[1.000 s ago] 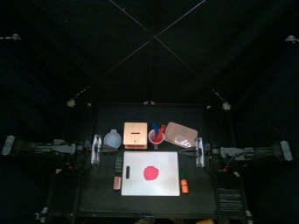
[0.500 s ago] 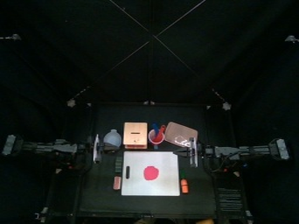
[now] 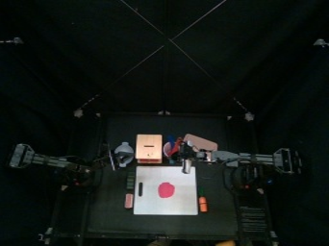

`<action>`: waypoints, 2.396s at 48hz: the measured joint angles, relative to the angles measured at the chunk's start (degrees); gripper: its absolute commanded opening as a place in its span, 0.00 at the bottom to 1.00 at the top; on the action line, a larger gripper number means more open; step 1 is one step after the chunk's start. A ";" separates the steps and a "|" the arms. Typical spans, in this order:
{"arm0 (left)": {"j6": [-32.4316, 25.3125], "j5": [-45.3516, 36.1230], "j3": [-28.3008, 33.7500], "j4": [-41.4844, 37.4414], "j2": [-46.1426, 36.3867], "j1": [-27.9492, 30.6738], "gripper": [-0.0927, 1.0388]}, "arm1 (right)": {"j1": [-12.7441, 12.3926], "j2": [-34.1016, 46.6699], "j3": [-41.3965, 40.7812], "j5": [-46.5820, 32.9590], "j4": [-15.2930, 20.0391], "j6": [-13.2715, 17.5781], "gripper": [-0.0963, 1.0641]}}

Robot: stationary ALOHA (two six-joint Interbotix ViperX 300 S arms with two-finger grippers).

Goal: Get the cutter from the drawer then cut the dough then place the extra dough in the bowl
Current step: Open the drawer

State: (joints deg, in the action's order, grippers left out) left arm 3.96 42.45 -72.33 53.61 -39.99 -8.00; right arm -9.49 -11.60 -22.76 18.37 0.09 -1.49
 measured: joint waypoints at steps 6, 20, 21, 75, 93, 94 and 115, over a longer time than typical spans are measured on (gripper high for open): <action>4.92 5.36 -0.53 2.64 4.66 -3.78 0.06 | -1.14 8.26 7.38 5.36 -0.70 -2.72 0.10; 19.16 11.16 4.57 3.60 24.43 -9.23 0.06 | -2.99 24.96 22.50 17.75 0.70 -8.00 0.10; 19.95 11.34 5.10 3.69 25.84 -9.40 0.06 | -3.25 25.66 23.12 17.93 0.70 -7.91 0.10; 24.43 0.62 13.10 10.28 38.14 -6.15 0.77 | -3.96 32.52 26.72 21.88 0.53 -7.91 0.10; 23.73 -0.18 13.62 13.62 38.32 -2.29 0.79 | -3.78 32.61 26.63 21.88 0.53 -7.82 0.10; 23.73 -0.44 13.62 13.62 38.32 -2.11 0.79 | -3.78 32.61 26.63 21.88 0.44 -7.82 0.10; 20.57 -2.64 15.91 12.22 44.21 0.26 0.81 | -3.69 32.78 26.81 21.88 0.53 -7.73 0.10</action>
State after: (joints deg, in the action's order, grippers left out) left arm 24.52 39.81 -56.43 65.83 4.22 -7.73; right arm -13.18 21.18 4.04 40.25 0.62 -9.23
